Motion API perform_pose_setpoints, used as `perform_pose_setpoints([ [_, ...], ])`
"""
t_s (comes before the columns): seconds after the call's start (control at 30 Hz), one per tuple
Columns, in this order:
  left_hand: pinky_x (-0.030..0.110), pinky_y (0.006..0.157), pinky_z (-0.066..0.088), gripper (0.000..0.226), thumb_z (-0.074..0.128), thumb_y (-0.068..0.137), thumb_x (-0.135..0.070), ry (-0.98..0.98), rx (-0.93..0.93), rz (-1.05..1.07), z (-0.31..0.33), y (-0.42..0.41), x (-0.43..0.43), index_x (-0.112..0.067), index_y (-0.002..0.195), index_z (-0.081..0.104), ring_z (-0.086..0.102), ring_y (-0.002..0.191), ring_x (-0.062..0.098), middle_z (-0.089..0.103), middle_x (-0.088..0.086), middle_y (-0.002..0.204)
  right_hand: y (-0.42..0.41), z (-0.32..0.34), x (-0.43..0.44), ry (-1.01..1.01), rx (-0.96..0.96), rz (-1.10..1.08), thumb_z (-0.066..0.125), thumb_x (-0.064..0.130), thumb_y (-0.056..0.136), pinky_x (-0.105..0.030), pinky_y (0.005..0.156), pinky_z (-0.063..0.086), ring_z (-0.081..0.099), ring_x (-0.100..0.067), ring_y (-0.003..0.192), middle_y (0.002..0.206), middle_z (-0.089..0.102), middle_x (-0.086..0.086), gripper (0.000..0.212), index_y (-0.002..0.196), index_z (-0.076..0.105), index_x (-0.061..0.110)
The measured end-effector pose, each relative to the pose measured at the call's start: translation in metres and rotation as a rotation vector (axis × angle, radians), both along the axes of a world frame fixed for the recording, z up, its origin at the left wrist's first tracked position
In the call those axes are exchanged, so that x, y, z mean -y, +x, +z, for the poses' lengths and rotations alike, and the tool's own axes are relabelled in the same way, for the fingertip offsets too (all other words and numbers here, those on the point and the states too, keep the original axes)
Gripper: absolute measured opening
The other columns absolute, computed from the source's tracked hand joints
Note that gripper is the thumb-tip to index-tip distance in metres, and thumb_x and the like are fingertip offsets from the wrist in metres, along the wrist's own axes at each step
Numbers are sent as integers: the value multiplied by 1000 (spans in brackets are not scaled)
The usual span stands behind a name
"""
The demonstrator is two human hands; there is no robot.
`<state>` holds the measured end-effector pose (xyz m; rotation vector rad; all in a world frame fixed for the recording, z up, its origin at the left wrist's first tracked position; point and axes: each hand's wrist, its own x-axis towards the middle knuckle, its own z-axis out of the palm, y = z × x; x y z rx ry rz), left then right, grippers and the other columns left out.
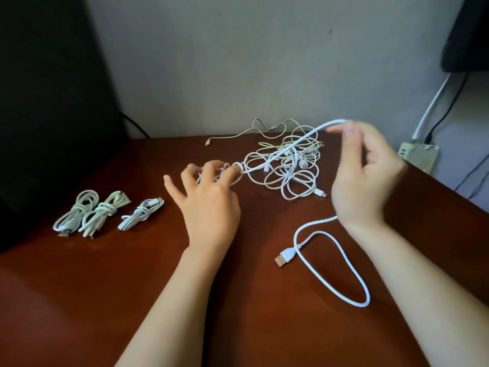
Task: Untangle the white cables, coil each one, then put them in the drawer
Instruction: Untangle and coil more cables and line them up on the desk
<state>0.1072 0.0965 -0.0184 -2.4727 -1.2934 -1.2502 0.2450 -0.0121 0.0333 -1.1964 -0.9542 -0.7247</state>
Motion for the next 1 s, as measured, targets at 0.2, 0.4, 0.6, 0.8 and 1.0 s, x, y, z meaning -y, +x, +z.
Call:
perform_pose_setpoints([
  [0.2,68,107,13,34,60,76,-2,-80,23,29,2,1,0,-21,104,67,44,113,40,58,8,114,27,-5,-8,-89,-379,-92,45,29,96,-25,56,31,44,-1,52,51,51,21,26,77,63,31],
  [0.4,68,108,10,13,68,86,-23,-81,13,-62,0,0,0,-20,99,69,53,107,32,59,5,108,42,-25,-14,-616,-263,-337,46,19,96,-37,73,41,59,-34,94,96,71,-7,28,108,71,21],
  [0.6,68,100,25,5,75,75,-22,-13,28,-120,0,0,1,-22,80,74,61,86,30,64,1,89,7,-21,-18,-607,488,-147,45,5,81,-37,94,37,54,-26,110,118,67,-9,38,111,70,5],
  [0.8,59,92,36,17,61,70,-15,72,55,-213,0,2,4,-21,78,74,62,74,26,63,-2,77,-34,-29,-16,-1004,408,101,52,18,93,-32,72,39,59,-27,93,100,65,-4,25,118,54,14],
  [1.0,63,94,34,16,66,72,-26,81,12,-265,3,4,8,-23,84,75,64,83,25,70,-7,83,-13,-39,-23,-950,253,182,49,20,97,-40,72,45,58,-31,82,83,58,-3,17,96,63,10],
])
